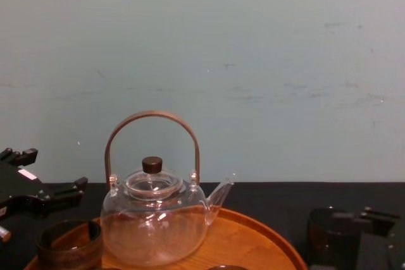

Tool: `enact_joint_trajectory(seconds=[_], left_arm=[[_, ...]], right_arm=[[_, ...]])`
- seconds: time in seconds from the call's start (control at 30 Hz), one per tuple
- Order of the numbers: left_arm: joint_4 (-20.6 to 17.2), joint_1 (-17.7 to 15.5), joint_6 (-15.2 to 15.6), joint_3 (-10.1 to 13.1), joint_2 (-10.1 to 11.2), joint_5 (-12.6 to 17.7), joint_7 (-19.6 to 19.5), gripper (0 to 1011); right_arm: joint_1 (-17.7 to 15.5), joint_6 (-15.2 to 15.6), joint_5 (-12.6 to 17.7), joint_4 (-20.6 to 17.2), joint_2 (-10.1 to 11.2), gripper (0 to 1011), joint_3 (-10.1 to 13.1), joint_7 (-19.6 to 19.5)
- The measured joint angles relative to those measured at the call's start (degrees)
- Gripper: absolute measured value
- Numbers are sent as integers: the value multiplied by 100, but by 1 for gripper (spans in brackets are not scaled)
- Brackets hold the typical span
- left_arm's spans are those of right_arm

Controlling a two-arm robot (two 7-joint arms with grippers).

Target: Pick up the glass from the table and place it on the tray.

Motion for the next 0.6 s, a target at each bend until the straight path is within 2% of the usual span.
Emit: enact_joint_trajectory(seconds=[0.2,0.3,0.37,0.47,0.6], left_arm=[[0,0,0,0,0,0,0,1001],[0,0,0,0,0,0,0,1001],[0,0,0,0,0,0,0,1001],[0,0,0,0,0,0,0,1001],[0,0,0,0,0,0,0,1001]], right_arm=[[-156,47,48,-47,49,1002,234,-271],[-217,247,41,-48,-1,1002,390,-581],[-220,299,31,-45,-19,1002,414,-643],[-204,606,-50,3,-133,1002,503,-933],[-123,898,-129,97,-260,1002,551,-1136]])
